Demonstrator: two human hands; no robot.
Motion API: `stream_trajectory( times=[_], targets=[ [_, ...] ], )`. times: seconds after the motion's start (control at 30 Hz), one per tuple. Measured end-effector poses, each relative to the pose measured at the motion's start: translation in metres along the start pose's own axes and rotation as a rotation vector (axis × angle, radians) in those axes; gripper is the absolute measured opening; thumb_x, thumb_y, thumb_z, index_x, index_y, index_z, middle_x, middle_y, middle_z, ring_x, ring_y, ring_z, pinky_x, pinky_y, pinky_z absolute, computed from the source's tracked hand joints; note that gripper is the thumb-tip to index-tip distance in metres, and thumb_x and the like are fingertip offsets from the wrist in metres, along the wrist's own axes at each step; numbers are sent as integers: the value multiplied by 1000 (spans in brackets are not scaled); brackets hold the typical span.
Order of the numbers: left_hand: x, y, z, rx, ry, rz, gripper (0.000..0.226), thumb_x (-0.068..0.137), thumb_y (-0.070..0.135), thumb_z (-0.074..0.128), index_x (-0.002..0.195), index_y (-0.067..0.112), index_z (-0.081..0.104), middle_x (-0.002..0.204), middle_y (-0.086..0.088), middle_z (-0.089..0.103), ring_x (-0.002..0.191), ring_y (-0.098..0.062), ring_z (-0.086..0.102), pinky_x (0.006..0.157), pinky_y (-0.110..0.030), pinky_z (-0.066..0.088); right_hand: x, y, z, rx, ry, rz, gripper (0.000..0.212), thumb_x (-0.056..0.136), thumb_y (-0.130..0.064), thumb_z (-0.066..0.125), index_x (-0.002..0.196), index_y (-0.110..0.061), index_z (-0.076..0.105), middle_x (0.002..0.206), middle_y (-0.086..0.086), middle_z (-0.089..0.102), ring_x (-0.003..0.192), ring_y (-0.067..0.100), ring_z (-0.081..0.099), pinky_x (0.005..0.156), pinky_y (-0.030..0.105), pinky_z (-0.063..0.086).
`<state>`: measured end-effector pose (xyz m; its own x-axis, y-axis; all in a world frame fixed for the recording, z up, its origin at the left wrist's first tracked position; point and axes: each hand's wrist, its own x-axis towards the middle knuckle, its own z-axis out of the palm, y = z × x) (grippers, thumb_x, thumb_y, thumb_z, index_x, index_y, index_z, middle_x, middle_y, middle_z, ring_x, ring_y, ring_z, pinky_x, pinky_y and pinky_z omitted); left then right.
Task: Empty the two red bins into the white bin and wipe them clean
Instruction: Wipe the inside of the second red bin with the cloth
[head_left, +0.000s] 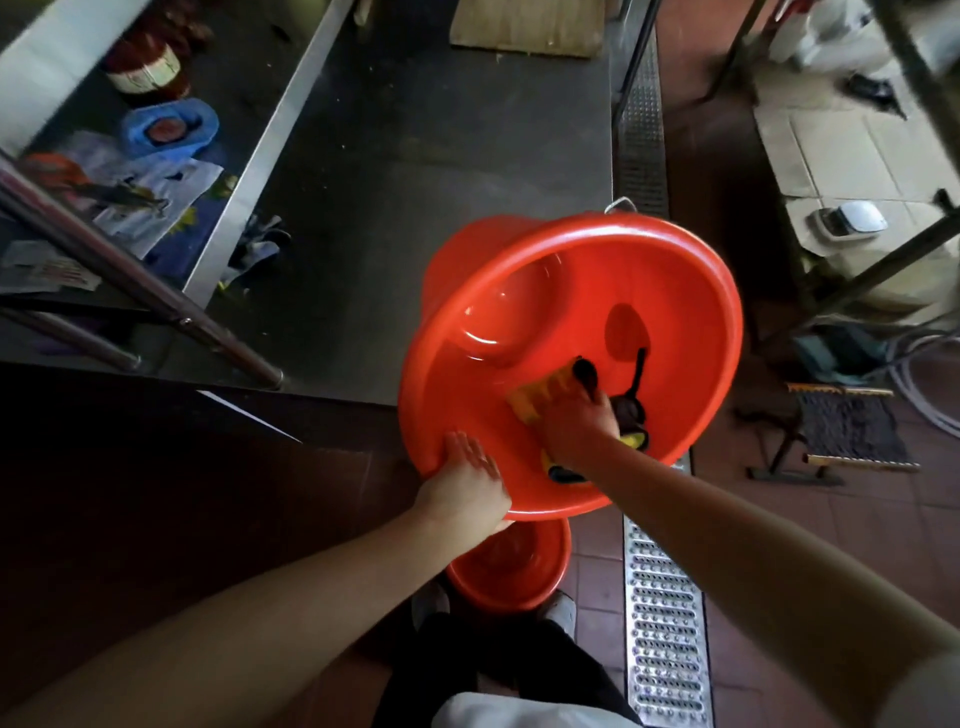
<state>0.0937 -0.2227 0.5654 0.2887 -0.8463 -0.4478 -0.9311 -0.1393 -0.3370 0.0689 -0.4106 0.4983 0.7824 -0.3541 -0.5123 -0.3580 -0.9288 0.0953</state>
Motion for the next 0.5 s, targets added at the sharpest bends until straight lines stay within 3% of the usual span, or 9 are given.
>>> stream_trajectory(
  times=[0.1,0.17,0.27,0.33,0.4,0.5],
  targets=[
    [-4,-2,-2,-20,-59,-6,52,99,24,36,130,-16,48,130,-45,45,119,-62,46,99,-72,35,1,-30,10,105,-25,-194,67,103,-38,39,159,-37,2,167,0,6,152,28,8,114,55,24],
    [-9,-6,-2,23,-74,-10,54,94,22,27,124,-10,58,123,-38,56,111,-55,57,94,-66,45,8,-14,11,59,17,-261,62,104,-38,35,158,-39,5,166,-3,9,152,26,11,114,52,26],
    [-11,-6,-2,58,6,8,66,81,22,17,105,-3,73,104,-31,68,93,-47,68,83,-57,55,26,19,6,-88,41,-107,57,104,-32,35,157,-36,16,165,-3,16,153,22,8,119,46,15],
    [-7,-8,-2,75,42,-17,58,85,32,31,101,-1,74,100,-30,70,90,-46,69,80,-56,56,34,14,3,-62,10,13,56,104,-30,37,158,-31,21,166,-1,16,154,20,4,121,46,8],
    [-3,-9,0,68,11,-3,56,85,44,49,109,-2,71,107,-30,68,96,-47,68,84,-57,55,39,-9,3,28,-30,-21,60,102,-28,42,158,-30,21,166,1,16,153,23,5,120,50,13],
    [-6,-9,3,125,15,1,49,86,28,40,113,0,70,110,-28,68,98,-46,67,85,-55,55,49,-18,9,133,-64,-130,58,104,-31,36,158,-36,15,166,-2,14,152,22,11,116,50,24]
  ],
)
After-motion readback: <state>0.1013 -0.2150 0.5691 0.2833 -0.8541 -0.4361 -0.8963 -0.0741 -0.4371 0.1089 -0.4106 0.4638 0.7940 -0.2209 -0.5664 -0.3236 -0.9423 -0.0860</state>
